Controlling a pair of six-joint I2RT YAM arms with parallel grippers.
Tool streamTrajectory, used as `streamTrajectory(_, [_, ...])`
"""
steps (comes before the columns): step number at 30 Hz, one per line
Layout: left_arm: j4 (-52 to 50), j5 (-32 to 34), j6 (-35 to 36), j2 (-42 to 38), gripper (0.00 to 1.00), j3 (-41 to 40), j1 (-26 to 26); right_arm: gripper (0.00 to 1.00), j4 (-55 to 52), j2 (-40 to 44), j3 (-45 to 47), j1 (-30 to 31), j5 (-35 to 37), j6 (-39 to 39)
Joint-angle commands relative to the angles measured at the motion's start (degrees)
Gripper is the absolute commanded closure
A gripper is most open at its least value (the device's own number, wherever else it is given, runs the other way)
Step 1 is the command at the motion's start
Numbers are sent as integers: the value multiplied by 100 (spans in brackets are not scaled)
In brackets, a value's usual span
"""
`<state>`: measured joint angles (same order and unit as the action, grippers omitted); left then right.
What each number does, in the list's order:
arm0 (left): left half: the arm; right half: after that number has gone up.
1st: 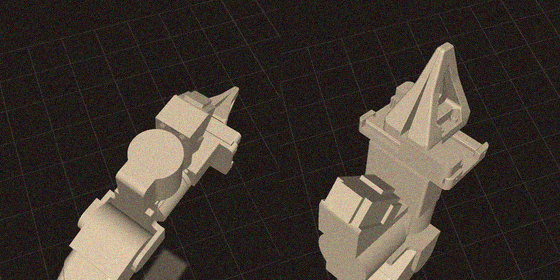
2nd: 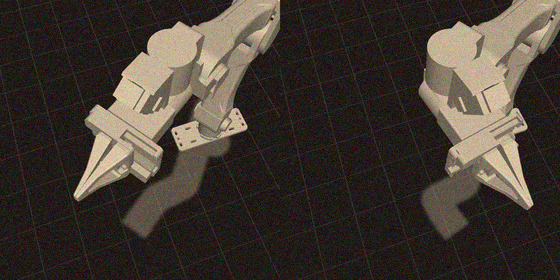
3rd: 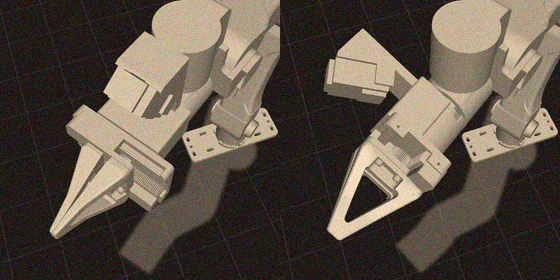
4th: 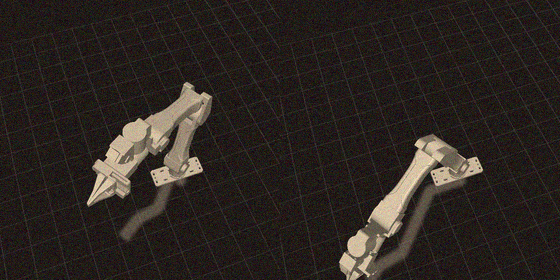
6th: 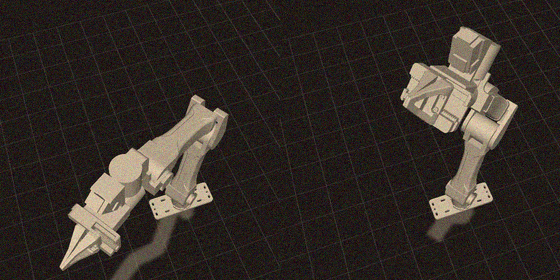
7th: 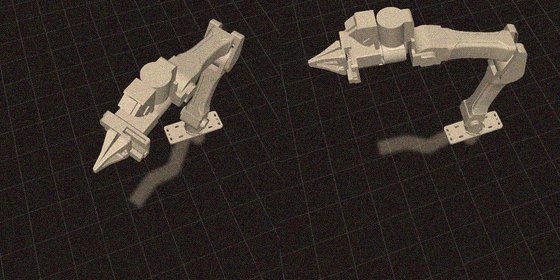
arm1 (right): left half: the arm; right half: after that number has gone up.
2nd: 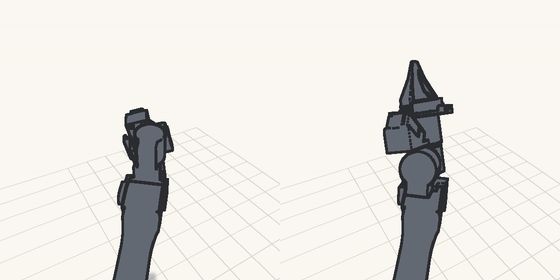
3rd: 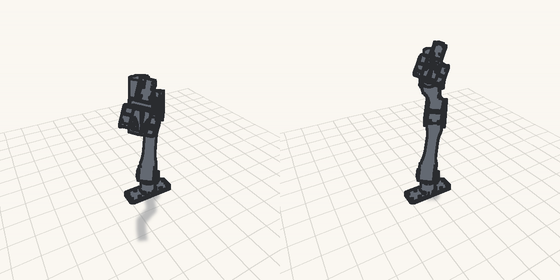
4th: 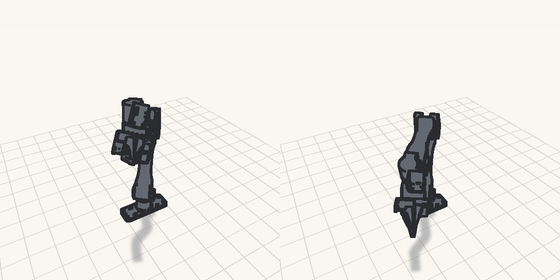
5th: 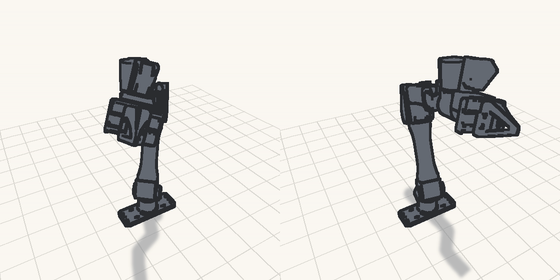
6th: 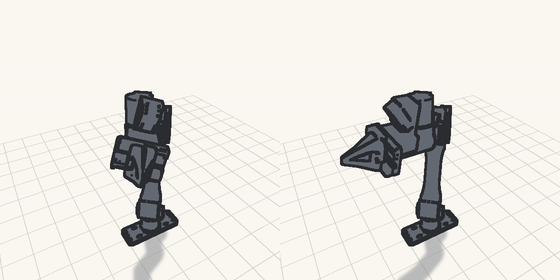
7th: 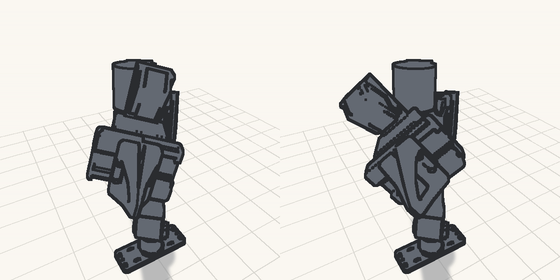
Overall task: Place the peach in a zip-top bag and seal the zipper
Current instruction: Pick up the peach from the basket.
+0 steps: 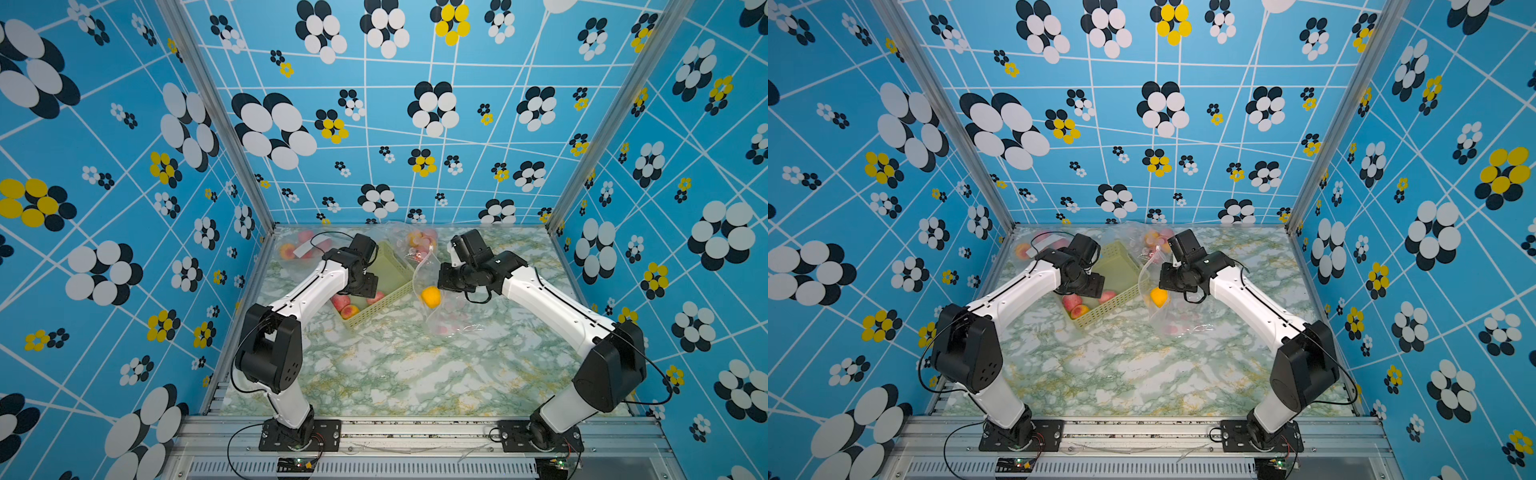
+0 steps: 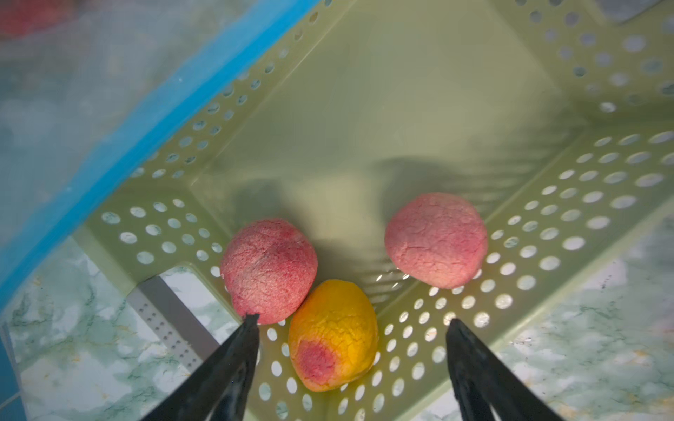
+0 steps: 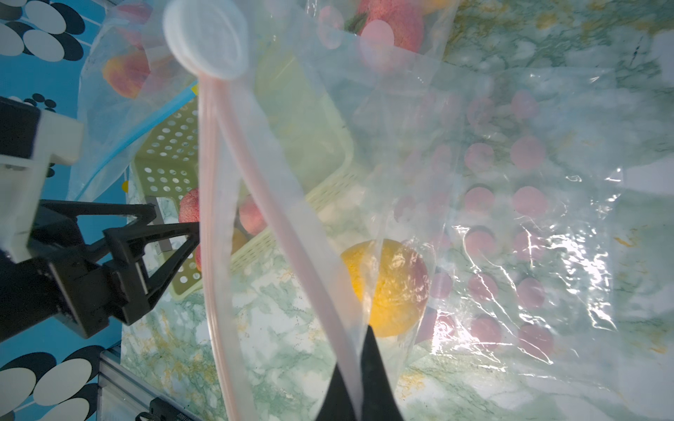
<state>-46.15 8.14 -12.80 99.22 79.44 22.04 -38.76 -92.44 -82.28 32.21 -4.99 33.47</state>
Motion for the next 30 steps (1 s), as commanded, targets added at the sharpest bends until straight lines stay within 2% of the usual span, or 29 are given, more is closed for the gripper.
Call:
streamTrajectory(1, [-320, -8, 129, 167, 17, -126, -181, 100, -116, -85, -114, 41, 65, 6])
streamTrajectory(9, [-297, 36, 181, 468, 18, -161, -592, 100, -128, -105, -120, 39, 76, 1])
streamTrajectory(21, [-318, -144, 179, 1090, 24, 74, -710, 100, -136, -121, -98, 40, 103, 10])
streamTrajectory(23, [-218, -363, 160, 1109, 30, 25, -706, 100, -133, -127, -93, 41, 120, 11])
streamTrajectory(25, [-103, -529, 121, 1076, 32, -22, -698, 100, -151, -146, -87, 40, 130, 6])
streamTrajectory(27, [-20, -585, 77, 1063, 31, -43, -689, 100, -149, -149, -93, 40, 131, 2])
streamTrajectory(30, [70, -537, 58, 1100, 26, 4, -686, 100, -151, -171, -96, 40, 130, 0])
